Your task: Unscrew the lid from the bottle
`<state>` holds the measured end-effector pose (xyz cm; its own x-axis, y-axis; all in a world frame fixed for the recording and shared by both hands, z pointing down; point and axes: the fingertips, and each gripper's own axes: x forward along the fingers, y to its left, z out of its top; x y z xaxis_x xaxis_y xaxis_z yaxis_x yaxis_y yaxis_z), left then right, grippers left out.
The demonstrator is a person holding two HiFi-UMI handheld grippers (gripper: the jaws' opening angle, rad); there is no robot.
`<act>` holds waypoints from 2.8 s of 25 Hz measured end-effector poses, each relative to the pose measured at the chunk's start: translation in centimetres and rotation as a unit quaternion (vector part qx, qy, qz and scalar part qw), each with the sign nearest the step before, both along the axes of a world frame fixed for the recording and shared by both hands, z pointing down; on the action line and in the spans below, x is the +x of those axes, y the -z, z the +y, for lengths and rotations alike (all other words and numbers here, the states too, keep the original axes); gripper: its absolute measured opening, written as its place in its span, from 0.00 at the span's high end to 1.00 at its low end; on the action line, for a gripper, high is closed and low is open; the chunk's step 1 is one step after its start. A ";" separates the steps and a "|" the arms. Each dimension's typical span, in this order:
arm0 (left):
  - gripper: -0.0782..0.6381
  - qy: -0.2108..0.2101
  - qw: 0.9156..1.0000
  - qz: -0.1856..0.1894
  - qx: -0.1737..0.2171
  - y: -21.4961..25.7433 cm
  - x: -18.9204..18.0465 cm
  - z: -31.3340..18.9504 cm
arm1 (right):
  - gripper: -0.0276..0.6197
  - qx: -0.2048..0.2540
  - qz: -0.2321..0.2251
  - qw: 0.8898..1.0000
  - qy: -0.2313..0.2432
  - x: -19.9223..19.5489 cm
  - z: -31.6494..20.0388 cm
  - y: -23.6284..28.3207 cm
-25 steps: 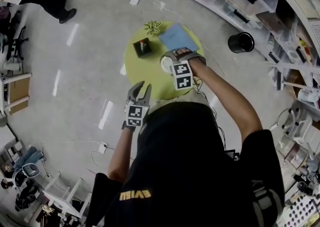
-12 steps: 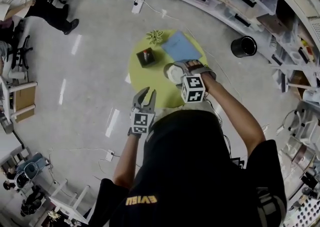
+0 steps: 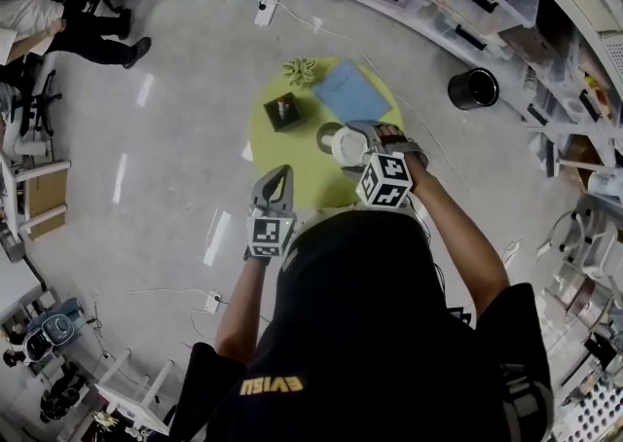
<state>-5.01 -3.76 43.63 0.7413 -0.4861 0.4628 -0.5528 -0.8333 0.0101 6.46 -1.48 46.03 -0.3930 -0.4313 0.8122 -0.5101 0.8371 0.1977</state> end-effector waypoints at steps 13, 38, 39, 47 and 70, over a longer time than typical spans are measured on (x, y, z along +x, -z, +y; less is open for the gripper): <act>0.87 0.012 0.999 0.023 0.032 3.8 0.0 -3.4 | 0.28 0.004 -0.168 0.969 -0.184 3.2 -0.3 5.5; 0.87 -0.008 0.999 0.045 0.028 4.5 0.8 -5.3 | 0.28 -0.007 -0.356 0.873 -0.334 6.3 0.5 8.6; 0.87 -0.009 0.999 0.046 0.028 4.6 0.9 -5.4 | 0.28 -0.006 -0.357 0.872 -0.335 6.4 0.5 8.7; 0.87 -0.015 0.998 0.050 0.030 5.1 2.0 -5.4 | 0.28 -0.007 -0.361 0.869 -0.339 6.9 0.7 8.9; 0.87 -0.011 0.998 0.048 0.026 4.7 1.8 -4.7 | 0.28 -0.005 -0.357 0.869 -0.343 7.3 1.7 8.3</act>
